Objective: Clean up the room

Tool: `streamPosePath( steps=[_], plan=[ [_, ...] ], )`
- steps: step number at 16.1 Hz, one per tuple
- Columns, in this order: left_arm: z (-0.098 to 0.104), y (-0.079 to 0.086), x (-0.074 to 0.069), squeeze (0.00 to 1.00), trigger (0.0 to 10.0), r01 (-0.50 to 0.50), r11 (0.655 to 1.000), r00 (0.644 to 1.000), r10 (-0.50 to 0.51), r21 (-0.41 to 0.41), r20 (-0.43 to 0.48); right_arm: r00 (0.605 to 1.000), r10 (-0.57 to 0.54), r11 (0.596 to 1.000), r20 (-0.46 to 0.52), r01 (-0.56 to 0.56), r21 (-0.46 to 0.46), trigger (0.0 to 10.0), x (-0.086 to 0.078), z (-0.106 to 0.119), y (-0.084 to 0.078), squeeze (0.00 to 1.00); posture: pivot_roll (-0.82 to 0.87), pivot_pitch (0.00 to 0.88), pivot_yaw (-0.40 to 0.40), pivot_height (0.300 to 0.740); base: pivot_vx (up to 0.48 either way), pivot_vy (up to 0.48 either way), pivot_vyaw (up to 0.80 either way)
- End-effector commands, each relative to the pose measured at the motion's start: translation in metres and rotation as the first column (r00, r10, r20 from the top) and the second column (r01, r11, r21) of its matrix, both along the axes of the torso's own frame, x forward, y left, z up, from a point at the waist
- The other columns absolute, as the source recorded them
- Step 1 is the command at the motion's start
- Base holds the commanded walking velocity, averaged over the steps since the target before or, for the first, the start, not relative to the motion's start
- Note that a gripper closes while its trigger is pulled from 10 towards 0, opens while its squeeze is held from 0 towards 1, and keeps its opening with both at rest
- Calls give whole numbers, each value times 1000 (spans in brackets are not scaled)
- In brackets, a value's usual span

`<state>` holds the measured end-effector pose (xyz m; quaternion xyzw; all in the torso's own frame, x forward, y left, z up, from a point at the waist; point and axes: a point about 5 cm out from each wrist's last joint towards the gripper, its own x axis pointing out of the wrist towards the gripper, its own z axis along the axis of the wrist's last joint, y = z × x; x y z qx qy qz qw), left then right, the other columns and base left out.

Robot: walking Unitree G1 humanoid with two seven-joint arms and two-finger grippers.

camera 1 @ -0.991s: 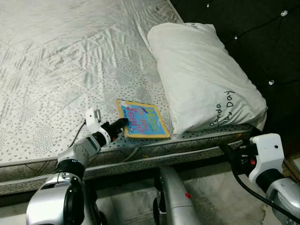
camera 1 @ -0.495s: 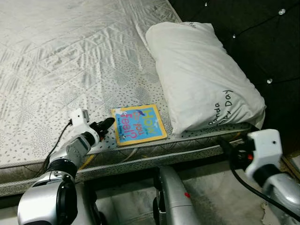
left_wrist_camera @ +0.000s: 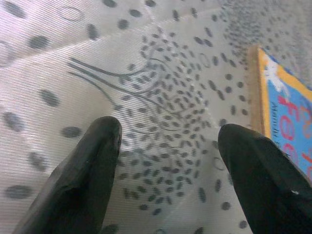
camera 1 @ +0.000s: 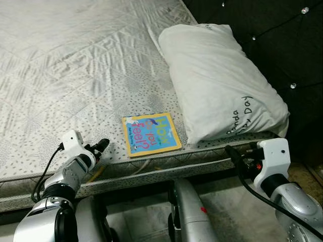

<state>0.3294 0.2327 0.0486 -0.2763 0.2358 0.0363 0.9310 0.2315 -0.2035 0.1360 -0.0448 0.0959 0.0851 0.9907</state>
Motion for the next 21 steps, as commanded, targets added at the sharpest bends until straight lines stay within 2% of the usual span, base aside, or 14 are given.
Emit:
streamPosePath(
  steps=[1, 5, 9, 14, 18, 20, 21],
  plan=[
    [-7, 3, -6, 1000, 10000, -7, 1000, 999, 8, 10, -53, 1000, -9, 1000, -2, 9, -6, 10000, 0, -2, -1, 0, -304, 132, -63, 567, 0, 0, 0],
    [2, 4, 3, 1000, 10000, -28, 1000, 997, 29, 14, -69, 1000, -14, 1000, 3, 14, -2, 10000, -1, -3, -1, 0, -312, 131, -54, 567, 0, 0, 0],
    [3, 2, 6, 1000, 10000, 22, 992, 990, -4, 126, -141, 1000, -13, 1000, 2, 13, 1, 10000, -3, -3, -1, 0, -321, 141, -52, 567, 0, 0, 0],
    [6, 11, 6, 1000, 10000, 80, 957, 978, -21, 278, -210, 1000, -8, 1000, -10, 8, 7, 10000, -6, -5, 2, 0, -314, 153, -47, 567, 0, 0, 0],
    [13, 10, 12, 1000, 10000, 83, 952, 978, -21, 296, -208, 1000, -8, 1000, -13, 9, 19, 10000, -6, -6, 4, 0, -313, 162, -37, 567, 0, 0, 0],
    [17, 6, 16, 722, 10000, 108, 942, 978, -45, 317, -202, 1000, -13, 1000, -11, 13, 23, 10000, -6, -6, 4, 0, -317, 162, -32, 567, 0, 0, 0],
    [19, -1, 19, 0, 10000, 128, 937, 978, -65, 325, -197, 1000, -17, 1000, -8, 17, 25, 10000, -6, -6, 5, 0, -319, 163, -28, 567, 0, 0, 0]
  ],
)
